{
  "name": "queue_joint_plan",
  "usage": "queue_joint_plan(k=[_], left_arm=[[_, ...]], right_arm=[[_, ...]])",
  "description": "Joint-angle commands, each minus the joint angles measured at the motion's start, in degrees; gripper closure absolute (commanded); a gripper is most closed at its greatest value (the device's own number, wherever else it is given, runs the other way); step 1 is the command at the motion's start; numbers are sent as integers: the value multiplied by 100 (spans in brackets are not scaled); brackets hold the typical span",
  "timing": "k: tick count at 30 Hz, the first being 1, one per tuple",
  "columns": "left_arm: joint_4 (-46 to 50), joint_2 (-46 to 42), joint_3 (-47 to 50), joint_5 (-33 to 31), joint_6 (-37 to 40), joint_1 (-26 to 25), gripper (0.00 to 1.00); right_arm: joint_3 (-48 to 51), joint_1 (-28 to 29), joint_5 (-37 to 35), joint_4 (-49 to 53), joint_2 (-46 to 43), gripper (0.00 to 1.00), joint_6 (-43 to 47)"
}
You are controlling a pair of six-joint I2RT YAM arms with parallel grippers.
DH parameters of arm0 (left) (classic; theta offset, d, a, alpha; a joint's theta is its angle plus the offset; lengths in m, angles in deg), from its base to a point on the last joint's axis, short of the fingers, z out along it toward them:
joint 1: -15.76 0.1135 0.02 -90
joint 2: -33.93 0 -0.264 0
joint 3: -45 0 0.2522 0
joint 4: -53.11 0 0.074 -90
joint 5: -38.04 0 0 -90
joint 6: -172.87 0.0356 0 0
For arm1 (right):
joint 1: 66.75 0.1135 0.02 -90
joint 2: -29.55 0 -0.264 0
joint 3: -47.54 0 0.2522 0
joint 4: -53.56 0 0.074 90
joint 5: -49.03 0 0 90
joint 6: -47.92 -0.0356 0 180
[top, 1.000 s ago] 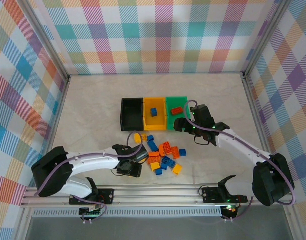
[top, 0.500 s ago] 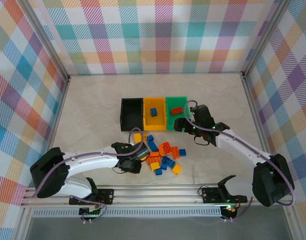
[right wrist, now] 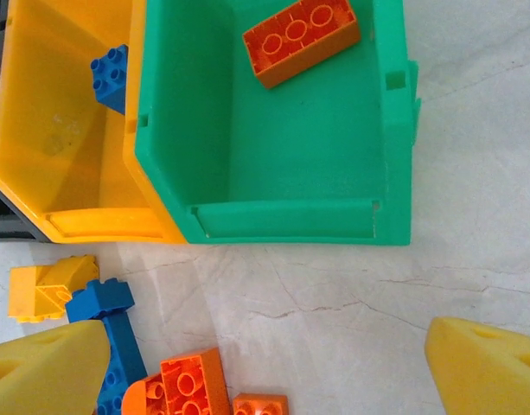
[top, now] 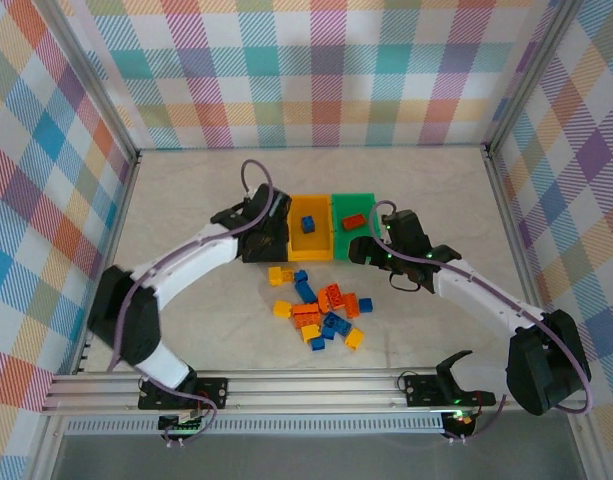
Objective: Sort the legos into containers by color
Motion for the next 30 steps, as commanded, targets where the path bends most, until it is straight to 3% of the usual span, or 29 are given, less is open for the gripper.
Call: queue_joint_plan(k=[1, 5, 11, 18, 19, 21, 30], left_arm=[[-34, 502, -402, -98, 173, 320, 78], [20, 920, -707, -120, 132, 482, 72], [11, 969, -1025, 237, 94, 501, 34], [-267, -150, -763, 892, -87, 347, 18], [-311, -342, -628, 986, -108, 281, 8], [-393, -762, -313, 1062, -152, 137, 1], [-569, -2554, 1723, 1030, -610, -278, 0]], right_arm=[[-166, -21, 4, 124, 2, 6, -2], [-164, -22, 128, 208, -60, 6, 36], [-80, -21, 311, 363, -108, 5, -26], [100, 207, 635, 263, 185, 10, 71], [90, 321, 658, 211, 284, 11, 130], [26, 542, 722, 157, 494, 16, 189], [-76, 1231, 386, 21, 1288, 49, 136]])
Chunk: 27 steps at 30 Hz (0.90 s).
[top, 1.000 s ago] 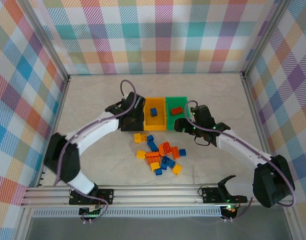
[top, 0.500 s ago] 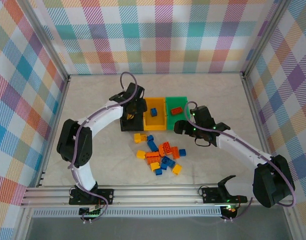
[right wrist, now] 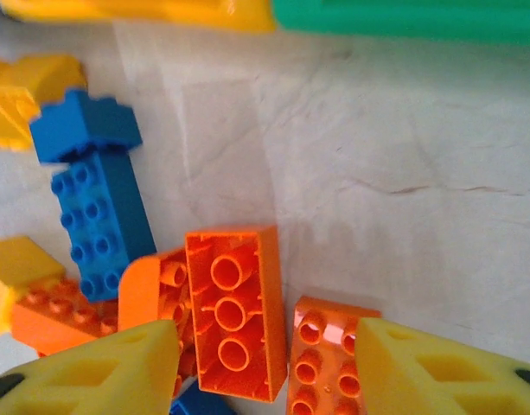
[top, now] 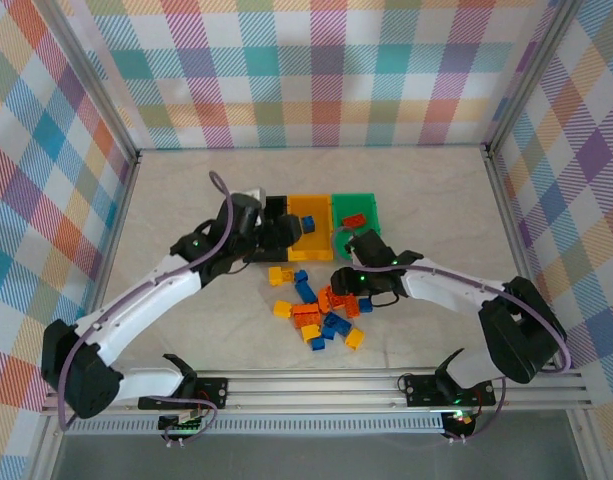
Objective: Sort the legos into containers by color
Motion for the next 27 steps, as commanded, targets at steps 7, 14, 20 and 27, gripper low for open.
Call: queue_joint_plan(k=[7, 14, 20, 27], left_arm=[[316, -955, 1067, -126, -312, -29, 0], [330, -1104, 1237, -161, -334, -29, 0], [311, -1124, 1316, -136, -333, -25, 0], [334, -1298, 1413, -128, -383, -22, 0]], right_arm=[[-301, 325, -506, 1, 670, 56, 111], [-399, 354, -1383, 605, 790, 65, -112], [-404, 228, -2033, 1021, 542, 68, -297], [-280, 196, -1364, 360, -42, 43, -171]])
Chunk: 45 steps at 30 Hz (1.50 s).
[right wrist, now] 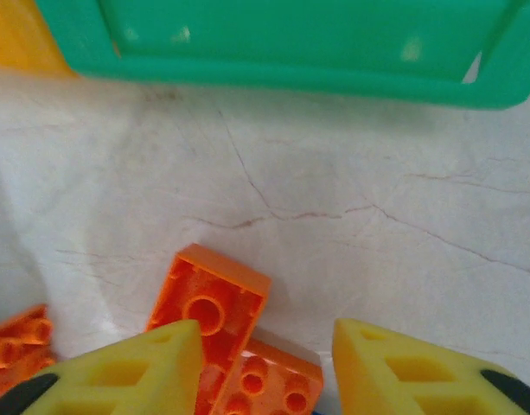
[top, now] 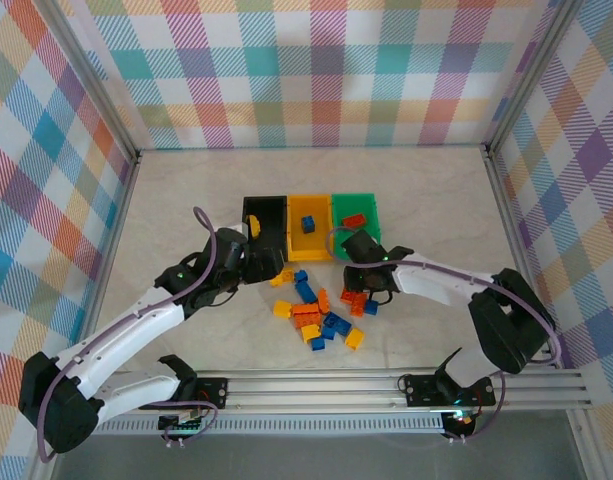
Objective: Sort the legos into containers by color
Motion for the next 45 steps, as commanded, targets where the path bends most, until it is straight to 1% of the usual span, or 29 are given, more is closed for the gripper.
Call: queue_joint_plan(k=[1, 2, 4, 9, 11, 12, 14, 16, 19, 26, 29, 32, 34, 36, 40, 45], left_arm=[[41, -224, 70, -54, -76, -11, 0], [39, -253, 82, -61, -76, -9, 0], [31, -321, 110, -95, -110, -12, 0], [99, -504, 197, -248, -199, -11, 0], [159, -564, 202, -293, -188, -12, 0], [162, -591, 220, -294, -182, -12, 0], [166, -648, 252, -294, -168, -12, 0], [168, -684, 276, -314, -166, -12, 0], [206, -687, 288, -363, -161, -11, 0], [212, -684, 290, -386, -124, -12, 0], [245, -709, 285, -417, -119, -7, 0], [302, -784, 298, -494, -138, -12, 0], [333, -841, 328, -539, -143, -12, 0], [325, -892, 393, -558, -155, -5, 0], [245, -979, 517, -508, -111, -12, 0], [238, -1190, 621, -631, -112, -12, 0]], right_arm=[[59, 19, 348, -316, -264, 34, -80], [11, 17, 379, -321, -195, 28, -116], [-168, 19, 417, -274, 113, 24, -217], [-562, 19, 174, 131, 863, 23, -783], [-567, 18, 200, 113, 991, 25, -928], [-576, 23, 239, 105, 1044, 28, -964], [-634, 45, 255, 153, 1148, 35, -1004], [-690, 54, 255, 219, 1244, 45, -1032], [-658, 64, 316, 138, 1224, 55, -1054], [-558, 63, 383, -198, 970, 69, -997], [-441, 63, 321, -338, 565, 71, -921], [-450, 58, 155, -253, -69, 71, -718], [-665, 11, -18, -105, -388, 71, -471], [-1093, -139, -187, 115, -466, 71, -119], [-1809, -591, -113, 180, -55, 71, 242], [-2661, -1097, 81, 112, 1014, 70, 377]])
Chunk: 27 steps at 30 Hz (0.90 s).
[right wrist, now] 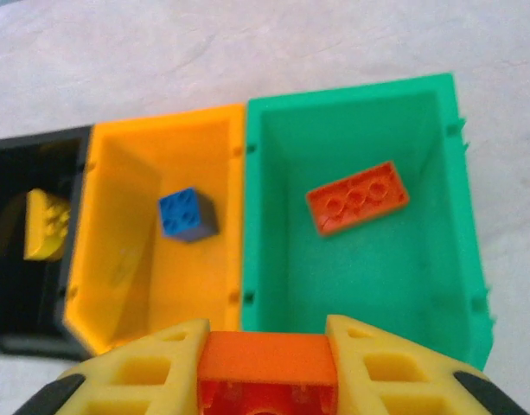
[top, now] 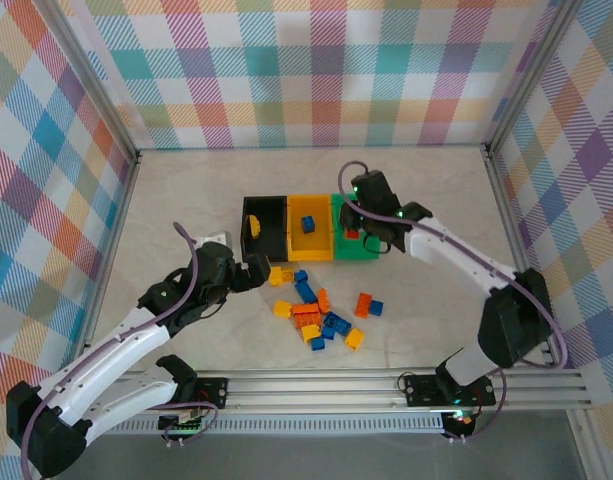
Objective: Sort the legos into containers by color
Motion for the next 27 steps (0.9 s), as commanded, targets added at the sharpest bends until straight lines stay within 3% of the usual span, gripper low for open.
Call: queue_joint_plan(k=[1, 8, 11, 13, 18, 23, 27], left_arm=[[46, -260, 130, -174, 22, -12, 0], [77, -630, 369, -468, -97, -7, 0], [243, -313, 226, -364, 96, -8, 0], [94, -91, 231, -105, 240, -12, 0], [-233, 354, 222, 325, 491, -13, 0], [-460, 1208, 126, 676, 626, -409, 5], [-383, 2175, -123, 321, 811, -973, 8]], right_arm=[[-443, -214, 102, 148, 739, 70, 284], [-1130, -407, 64, 252, 1709, 67, 115], [-1275, -439, 191, 231, 1854, 55, 84], [-1323, -439, 303, 171, 1838, 41, 106], [-1197, -435, 457, 98, 1428, 21, 131], [-468, -388, 723, -153, 715, 18, 54], [98, -352, 744, -320, 257, 17, -4]])
